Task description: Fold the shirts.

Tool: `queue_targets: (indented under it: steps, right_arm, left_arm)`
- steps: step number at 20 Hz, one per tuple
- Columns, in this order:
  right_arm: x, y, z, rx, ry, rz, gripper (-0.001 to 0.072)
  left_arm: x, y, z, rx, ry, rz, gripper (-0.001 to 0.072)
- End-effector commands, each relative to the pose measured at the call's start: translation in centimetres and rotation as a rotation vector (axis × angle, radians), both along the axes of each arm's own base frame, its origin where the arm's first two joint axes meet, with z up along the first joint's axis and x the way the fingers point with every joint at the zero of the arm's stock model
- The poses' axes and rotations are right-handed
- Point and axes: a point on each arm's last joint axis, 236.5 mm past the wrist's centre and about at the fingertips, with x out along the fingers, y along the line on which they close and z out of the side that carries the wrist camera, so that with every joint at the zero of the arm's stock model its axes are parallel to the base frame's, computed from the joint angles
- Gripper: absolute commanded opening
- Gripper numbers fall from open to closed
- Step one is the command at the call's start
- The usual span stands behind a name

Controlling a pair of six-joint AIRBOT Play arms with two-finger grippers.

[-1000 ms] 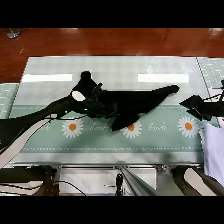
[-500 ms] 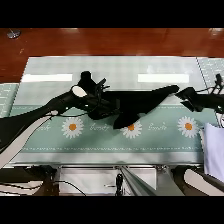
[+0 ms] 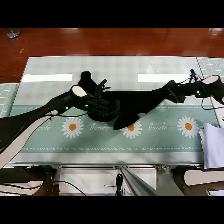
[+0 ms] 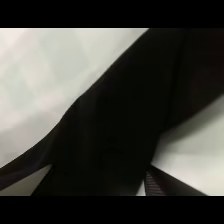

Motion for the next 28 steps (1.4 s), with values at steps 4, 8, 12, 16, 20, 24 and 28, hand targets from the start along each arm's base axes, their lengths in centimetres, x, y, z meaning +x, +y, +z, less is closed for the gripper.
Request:
queue_targets:
  steps: [4,8,12,16,20,24,28]
  right_arm:
    - [0.5,2.3,-0.9,0.031,0.018,0.085,0.0022]
    - [2.8,2.8,6.5,0.009,-0.139,0.197,0.0021]
    - [6.6,2.5,27.0,-0.11,-0.586,0.22,0.0021]
    - [-0.5,4.5,45.8,-0.248,-0.96,0.312,0.0021]
    - [-11.3,5.8,54.9,-0.405,-1.183,0.326,0.0021]
    - [-21.2,6.9,58.3,-0.535,-1.301,0.33,0.0021]
    - [-27.8,8.1,58.3,-0.585,-1.332,0.364,0.0021]
  left_arm:
    - [0.4,-0.1,1.3,-0.019,-0.024,-0.005,0.0024]
    - [5.6,2.7,10.8,-0.126,-0.267,0.017,0.0025]
    - [13.3,12.2,29.9,-0.217,-0.715,0.254,0.0024]
    - [10.5,19.9,47.9,-0.252,-1.123,0.401,0.0024]
    - [2.6,23.5,58.4,-0.229,-1.41,0.462,0.0024]
    - [-5.9,24.2,63.2,-0.134,-1.63,0.475,0.0024]
    - [-11.8,24.7,64.6,0.076,-1.795,0.555,0.0024]
